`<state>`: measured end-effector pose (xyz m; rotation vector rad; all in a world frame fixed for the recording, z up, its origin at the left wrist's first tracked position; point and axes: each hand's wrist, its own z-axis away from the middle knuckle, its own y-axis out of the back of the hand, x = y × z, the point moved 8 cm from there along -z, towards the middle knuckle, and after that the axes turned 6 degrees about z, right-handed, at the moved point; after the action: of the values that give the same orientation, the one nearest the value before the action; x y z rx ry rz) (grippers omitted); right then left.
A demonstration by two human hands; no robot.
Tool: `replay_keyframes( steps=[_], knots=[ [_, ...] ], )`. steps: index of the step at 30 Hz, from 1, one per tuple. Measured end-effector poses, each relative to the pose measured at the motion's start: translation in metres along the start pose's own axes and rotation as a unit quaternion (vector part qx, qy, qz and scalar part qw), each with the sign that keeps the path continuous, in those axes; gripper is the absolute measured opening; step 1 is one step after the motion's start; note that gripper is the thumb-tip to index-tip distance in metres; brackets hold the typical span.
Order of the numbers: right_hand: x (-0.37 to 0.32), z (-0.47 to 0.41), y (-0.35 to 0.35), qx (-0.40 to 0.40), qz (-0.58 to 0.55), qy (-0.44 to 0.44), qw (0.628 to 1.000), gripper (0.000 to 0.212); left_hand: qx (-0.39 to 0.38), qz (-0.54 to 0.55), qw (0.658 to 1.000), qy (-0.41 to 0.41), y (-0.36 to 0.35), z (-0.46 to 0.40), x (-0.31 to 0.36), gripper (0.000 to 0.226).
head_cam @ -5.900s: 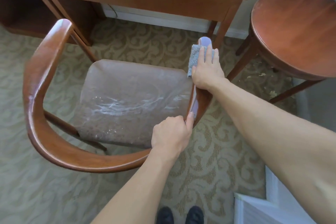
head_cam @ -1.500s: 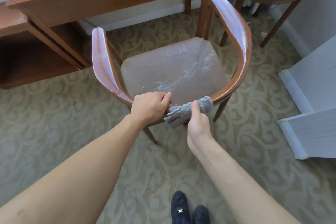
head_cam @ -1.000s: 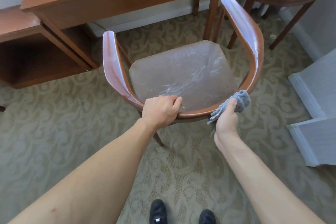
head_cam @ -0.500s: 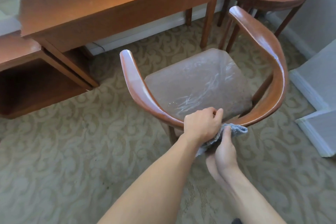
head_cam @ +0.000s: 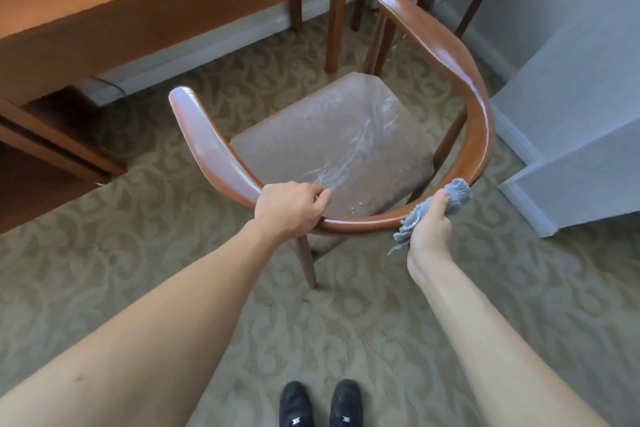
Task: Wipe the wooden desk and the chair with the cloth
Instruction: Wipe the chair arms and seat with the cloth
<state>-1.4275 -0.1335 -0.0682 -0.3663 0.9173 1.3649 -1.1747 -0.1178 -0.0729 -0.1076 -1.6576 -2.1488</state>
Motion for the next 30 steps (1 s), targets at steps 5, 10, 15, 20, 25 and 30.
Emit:
replay_keyframes(
  steps=[5,10,15,20,25,30],
  knots=[
    [0.004,0.012,-0.001,0.006,-0.058,0.012,0.998,0.103,-0.005,0.005,1.000,0.013,-0.007,-0.003,-0.006,0.050],
    [0.020,0.014,-0.015,0.005,-0.110,0.009,0.994,0.114,-0.006,0.007,1.000,0.011,-0.006,-0.002,-0.006,0.044],
    [0.031,0.057,-0.043,0.003,-0.099,-0.025,0.995,0.076,-0.018,0.011,1.000,0.006,-0.002,0.001,-0.003,0.042],
    [0.069,0.088,-0.099,-0.038,-0.231,-0.068,0.970,0.117,-0.024,0.015,1.000,0.001,-0.003,0.004,0.001,0.041],
    [0.085,0.106,-0.151,0.030,-0.270,-0.086,0.959,0.097,-0.057,0.075,0.995,-0.018,-0.001,0.002,0.002,0.036],
    [0.085,0.107,-0.146,0.077,-0.165,-0.100,0.978,0.072,-0.143,0.279,0.949,-0.044,0.014,-0.003,-0.005,0.032]
  ],
)
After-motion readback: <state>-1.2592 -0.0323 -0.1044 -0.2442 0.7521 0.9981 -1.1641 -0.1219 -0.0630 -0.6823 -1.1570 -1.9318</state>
